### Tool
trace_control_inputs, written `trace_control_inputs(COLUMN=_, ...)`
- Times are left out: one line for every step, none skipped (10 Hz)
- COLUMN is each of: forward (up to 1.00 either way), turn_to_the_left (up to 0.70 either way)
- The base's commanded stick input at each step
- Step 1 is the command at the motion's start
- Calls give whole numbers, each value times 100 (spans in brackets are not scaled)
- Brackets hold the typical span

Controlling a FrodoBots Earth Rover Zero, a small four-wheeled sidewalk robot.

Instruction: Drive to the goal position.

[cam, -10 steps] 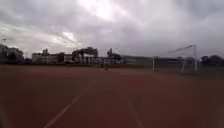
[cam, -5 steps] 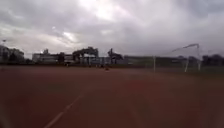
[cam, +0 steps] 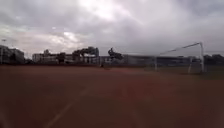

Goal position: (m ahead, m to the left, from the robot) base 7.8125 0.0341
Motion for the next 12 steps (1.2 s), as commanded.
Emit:
trace_control_inputs(forward=70, turn_to_the_left=0)
trace_control_inputs(forward=70, turn_to_the_left=0)
trace_control_inputs(forward=70, turn_to_the_left=0)
trace_control_inputs(forward=70, turn_to_the_left=0)
trace_control_inputs(forward=70, turn_to_the_left=0)
trace_control_inputs(forward=70, turn_to_the_left=0)
trace_control_inputs(forward=70, turn_to_the_left=0)
trace_control_inputs(forward=70, turn_to_the_left=0)
trace_control_inputs(forward=70, turn_to_the_left=0)
trace_control_inputs(forward=70, turn_to_the_left=0)
trace_control_inputs(forward=70, turn_to_the_left=0)
trace_control_inputs(forward=70, turn_to_the_left=0)
